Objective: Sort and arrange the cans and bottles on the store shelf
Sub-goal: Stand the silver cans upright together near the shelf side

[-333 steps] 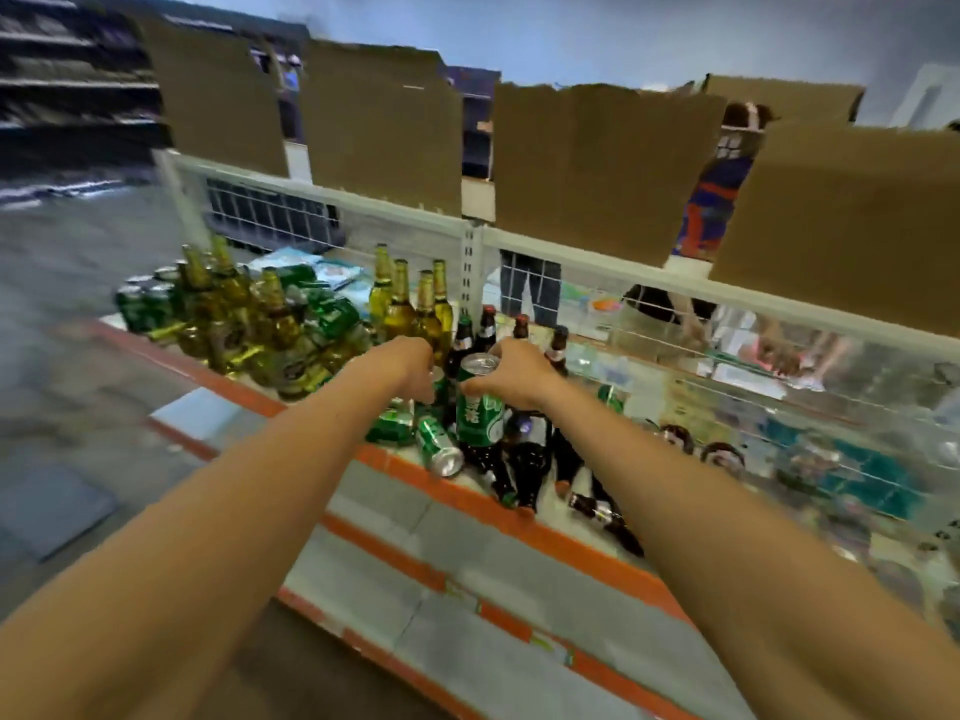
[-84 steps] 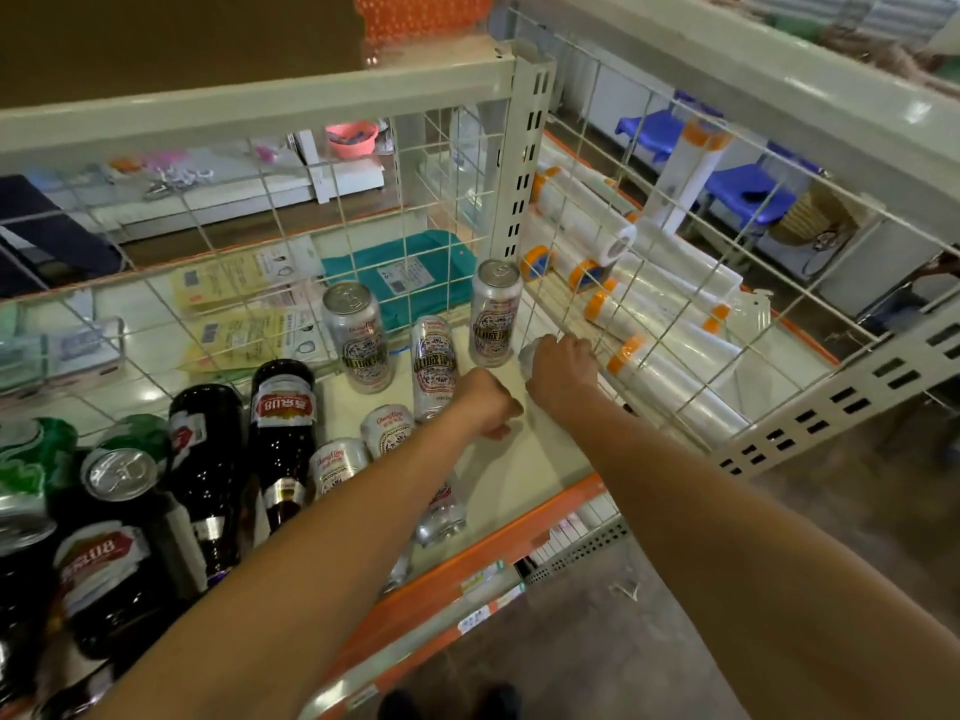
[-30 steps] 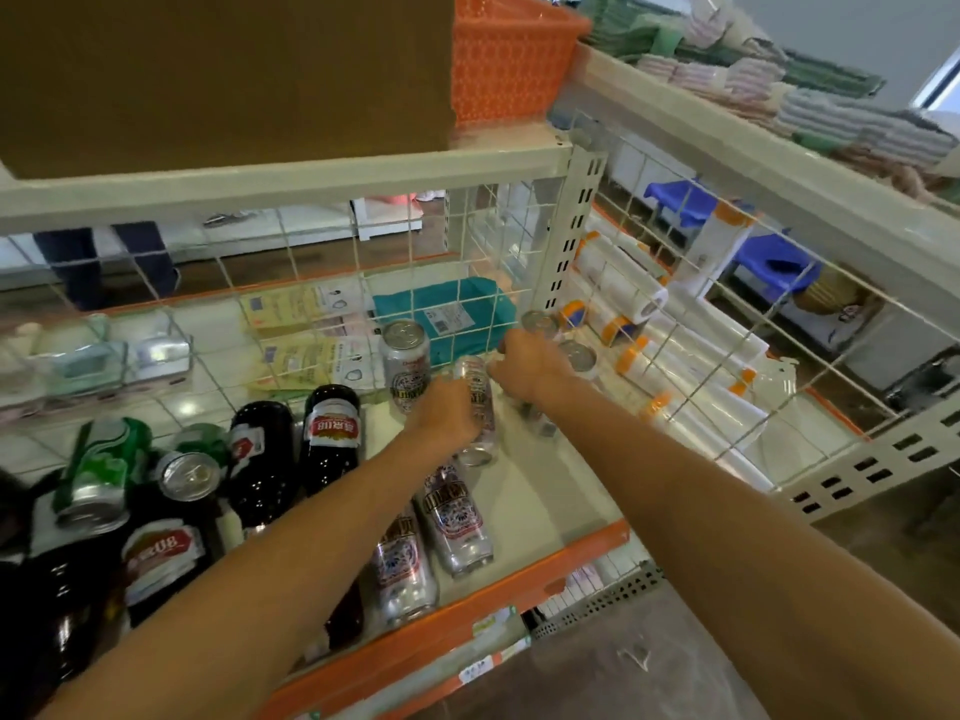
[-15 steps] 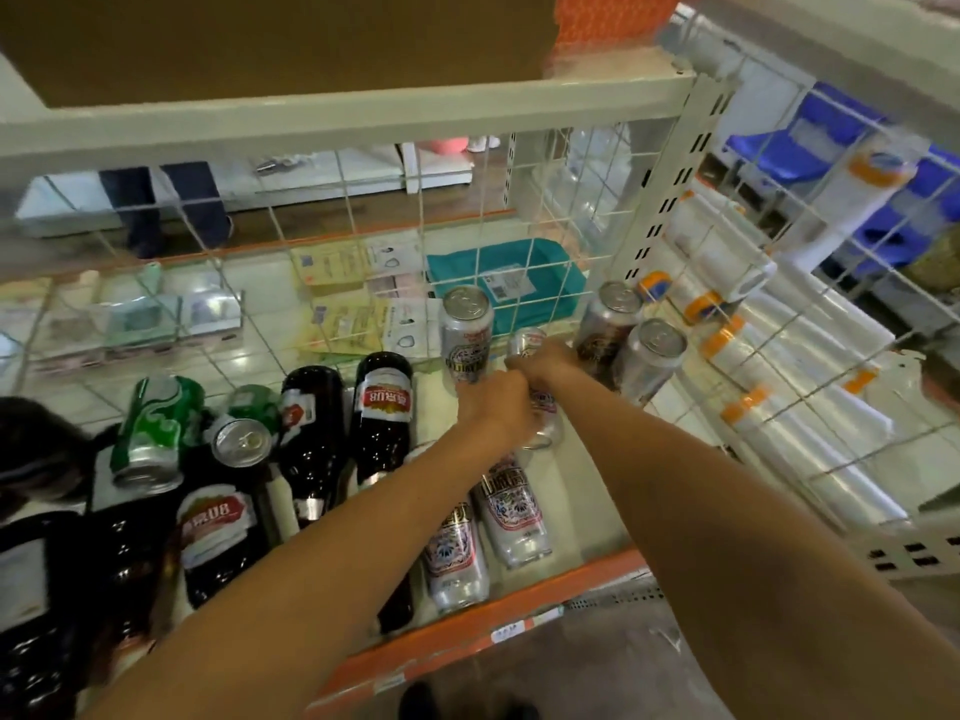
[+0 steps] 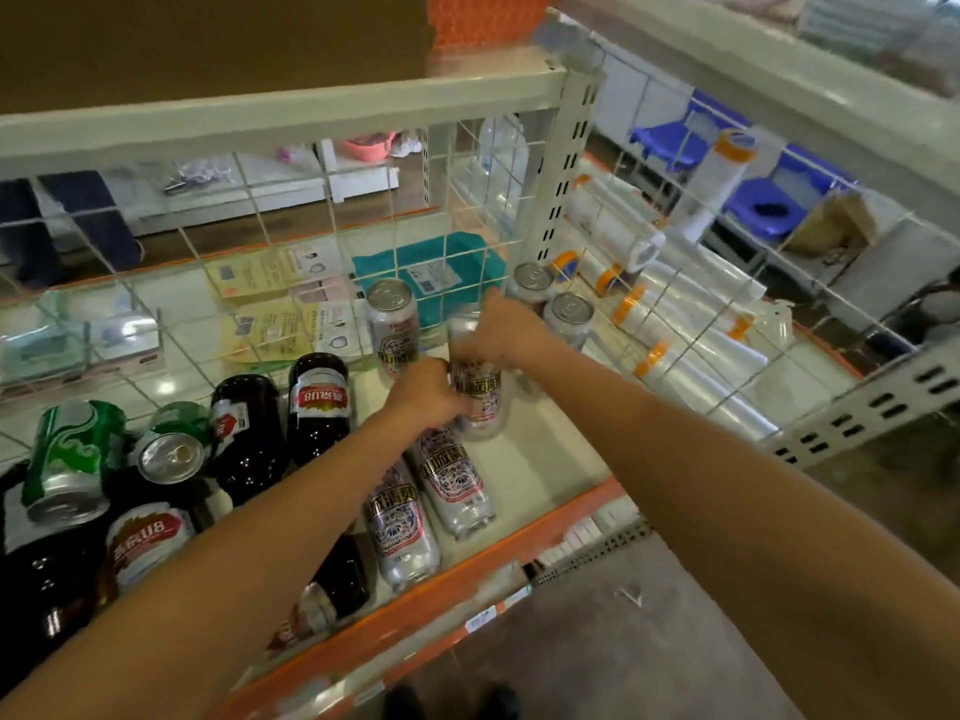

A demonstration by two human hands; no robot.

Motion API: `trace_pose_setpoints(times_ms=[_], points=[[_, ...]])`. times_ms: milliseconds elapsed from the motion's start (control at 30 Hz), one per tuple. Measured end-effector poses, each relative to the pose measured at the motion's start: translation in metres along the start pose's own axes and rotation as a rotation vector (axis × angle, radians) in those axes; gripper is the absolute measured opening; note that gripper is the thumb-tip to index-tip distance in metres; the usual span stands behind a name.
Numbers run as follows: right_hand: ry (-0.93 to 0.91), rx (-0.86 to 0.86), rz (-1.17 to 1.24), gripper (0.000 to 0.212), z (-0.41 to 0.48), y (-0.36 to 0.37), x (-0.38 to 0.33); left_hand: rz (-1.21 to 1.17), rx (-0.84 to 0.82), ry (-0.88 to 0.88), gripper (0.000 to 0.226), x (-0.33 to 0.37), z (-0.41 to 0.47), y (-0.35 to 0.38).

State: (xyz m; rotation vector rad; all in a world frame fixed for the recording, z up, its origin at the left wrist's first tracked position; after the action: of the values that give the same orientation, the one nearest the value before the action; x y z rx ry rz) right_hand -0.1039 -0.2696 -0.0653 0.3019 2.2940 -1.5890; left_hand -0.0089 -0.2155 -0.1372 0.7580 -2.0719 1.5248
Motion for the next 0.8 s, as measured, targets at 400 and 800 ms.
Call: trace_pose_setpoints(times_ms=[400, 800], points=[[0.023, -0.109, -0.314, 0.028, -0.091, -0.048, 0.079, 0.109, -0.007, -0.038, 0.062, 0.078, -0.028, 0.066], [-0.026, -0.032, -0.310, 0.047, -0.096, -0.062, 0.114, 0.093, 0.083, -0.046, 0.044, 0.102, -0.035, 0.084]])
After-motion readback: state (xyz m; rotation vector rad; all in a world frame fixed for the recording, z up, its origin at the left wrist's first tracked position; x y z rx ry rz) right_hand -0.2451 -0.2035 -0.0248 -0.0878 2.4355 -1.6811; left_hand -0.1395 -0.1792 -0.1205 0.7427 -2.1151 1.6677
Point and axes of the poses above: each hand's wrist, its own z-axis towards the middle knuckle, its own y-axis out of the palm, x = y × z, the point moved 9 cm from there along z, towards the middle knuckle, and after that the axes turned 4 degrees about y, right-handed, at the moved point
